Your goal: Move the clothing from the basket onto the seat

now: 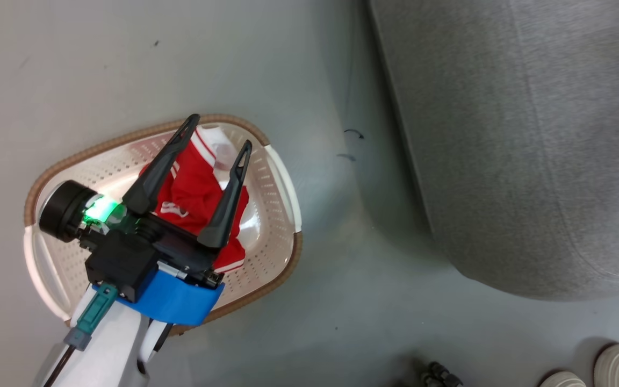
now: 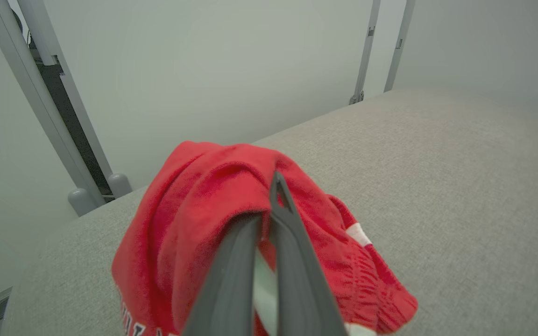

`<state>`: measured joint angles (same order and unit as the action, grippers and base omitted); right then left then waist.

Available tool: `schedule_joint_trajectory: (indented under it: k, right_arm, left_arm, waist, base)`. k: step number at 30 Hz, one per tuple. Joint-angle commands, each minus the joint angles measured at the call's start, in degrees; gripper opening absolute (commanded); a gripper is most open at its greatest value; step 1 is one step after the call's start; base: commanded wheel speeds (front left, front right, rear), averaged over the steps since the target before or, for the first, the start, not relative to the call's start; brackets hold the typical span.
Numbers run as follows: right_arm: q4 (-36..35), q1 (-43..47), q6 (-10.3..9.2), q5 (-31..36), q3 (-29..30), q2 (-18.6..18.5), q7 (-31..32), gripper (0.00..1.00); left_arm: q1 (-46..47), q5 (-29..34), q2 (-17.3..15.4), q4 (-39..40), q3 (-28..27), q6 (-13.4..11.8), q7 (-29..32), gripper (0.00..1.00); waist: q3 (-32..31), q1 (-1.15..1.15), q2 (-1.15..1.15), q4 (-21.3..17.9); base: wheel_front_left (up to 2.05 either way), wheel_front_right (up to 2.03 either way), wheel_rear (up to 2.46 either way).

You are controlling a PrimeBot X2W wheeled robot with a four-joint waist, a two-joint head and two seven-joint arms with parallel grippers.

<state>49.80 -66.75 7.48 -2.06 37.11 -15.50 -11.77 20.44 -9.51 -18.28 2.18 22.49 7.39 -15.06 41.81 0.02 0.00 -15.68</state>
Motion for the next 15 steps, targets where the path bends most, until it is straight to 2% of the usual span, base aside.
schedule_joint_trajectory:
  k: [1,2,3,4,10,15]
  right_arm:
    - [1.04,0.38,0.02,1.89,1.35,-1.10,-0.63,0.05]
    - [1.79,0.91,0.03,3.01,2.20,-1.10,-0.96,0.18]
    - [2.44,1.42,0.03,4.25,2.78,-0.83,-1.01,0.82]
    - [3.32,1.65,0.03,5.30,3.33,-0.53,-0.52,1.00]
    - [6.59,2.16,0.02,9.64,4.96,0.14,0.12,1.00]
    - [8.18,3.56,0.02,12.35,4.97,0.76,-1.02,1.00]
  left_arm:
    - [1.43,0.30,-0.22,0.46,0.11,0.10,-0.17,1.00]
    - [1.60,0.34,-0.16,0.54,0.32,0.10,-0.17,1.00]
    - [1.71,0.26,0.00,0.52,0.54,0.10,-0.17,1.00]
    - [1.78,0.17,0.11,0.43,0.75,0.10,-0.17,1.00]
    - [1.69,-0.55,0.81,-0.68,1.09,0.10,-0.17,1.00]
    - [1.44,-1.13,2.21,-2.37,1.67,0.10,-0.17,1.00]
  waist:
    - [1.72,-0.02,0.00,1.42]
    - [1.83,-0.02,0.00,1.56]
    - [1.82,-0.02,0.00,1.72]
    - [1.73,-0.02,0.00,1.84]
    - [-0.12,-0.02,0.00,2.00]
    - [-4.23,-0.02,0.00,2.87]
  base:
    - [0.00,0.00,0.00]
    - [0.00,0.00,0.00]
    - [0.00,0.00,0.00]
    - [0.00,0.00,0.00]
    - [0.00,0.00,0.00]
    - [0.00,0.00,0.00]
